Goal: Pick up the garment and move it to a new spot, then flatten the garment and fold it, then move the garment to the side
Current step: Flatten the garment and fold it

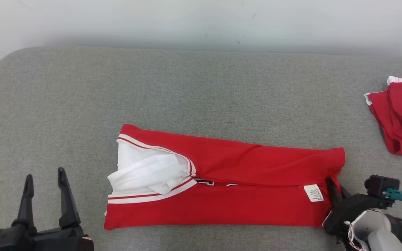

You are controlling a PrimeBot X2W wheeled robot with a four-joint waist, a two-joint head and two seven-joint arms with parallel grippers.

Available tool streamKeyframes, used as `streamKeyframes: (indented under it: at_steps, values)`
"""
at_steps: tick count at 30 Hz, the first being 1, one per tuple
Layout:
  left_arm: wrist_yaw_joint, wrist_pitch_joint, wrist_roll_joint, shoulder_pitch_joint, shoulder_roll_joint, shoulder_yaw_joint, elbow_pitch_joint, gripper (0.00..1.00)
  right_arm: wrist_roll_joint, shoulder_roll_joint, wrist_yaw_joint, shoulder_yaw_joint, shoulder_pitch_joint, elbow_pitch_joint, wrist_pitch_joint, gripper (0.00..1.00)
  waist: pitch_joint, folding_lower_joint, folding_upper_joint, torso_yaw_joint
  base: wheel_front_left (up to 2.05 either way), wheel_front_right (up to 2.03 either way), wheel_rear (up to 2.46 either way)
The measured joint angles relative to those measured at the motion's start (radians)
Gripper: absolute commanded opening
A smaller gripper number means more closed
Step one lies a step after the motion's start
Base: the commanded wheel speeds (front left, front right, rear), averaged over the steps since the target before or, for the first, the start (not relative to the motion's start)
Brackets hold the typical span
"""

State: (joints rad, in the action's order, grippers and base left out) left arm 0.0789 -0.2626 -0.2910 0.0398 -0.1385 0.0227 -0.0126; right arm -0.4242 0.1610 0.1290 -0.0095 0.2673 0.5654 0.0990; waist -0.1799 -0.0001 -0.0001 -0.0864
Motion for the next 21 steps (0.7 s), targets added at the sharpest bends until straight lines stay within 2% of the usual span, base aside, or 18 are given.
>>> streamKeyframes:
  at_steps: [5, 10, 12, 15, 21]
  values:
    - [-0.01, 0.0, 0.01, -0.007, 0.015, 0.02, -0.005, 1.0, -0.004, 0.026, 0.004, -0.018, 0.004, 0.017, -0.028, 0.0, 0.011, 0.0001, 0.0, 0.016, 0.0, 0.0, 0.0]
    - [-0.025, 0.0, 0.015, -0.016, 0.031, 0.034, -0.011, 1.0, 0.032, 0.122, 0.003, -0.11, -0.001, 0.04, -0.053, 0.0, 0.027, 0.0001, 0.0001, 0.028, 0.0, 0.0, 0.0]
    - [-0.027, 0.0, 0.016, -0.019, 0.036, 0.04, -0.013, 1.0, 0.039, 0.138, 0.003, -0.14, -0.004, 0.037, -0.055, 0.0, 0.034, 0.0001, 0.0001, 0.031, 0.0, 0.0, 0.0]
    - [-0.028, 0.0, 0.017, -0.025, 0.04, 0.052, -0.016, 1.0, 0.03, 0.128, 0.003, -0.141, -0.007, 0.001, -0.038, 0.0, 0.043, 0.0002, 0.0001, 0.037, 0.0, 0.0, 0.0]
    - [-0.035, 0.0, 0.017, -0.041, 0.047, 0.073, -0.022, 1.0, -0.139, 0.048, 0.003, -0.028, -0.016, -0.216, 0.071, 0.0, 0.061, 0.0002, 0.0001, 0.049, 0.0, 0.0, 0.0]
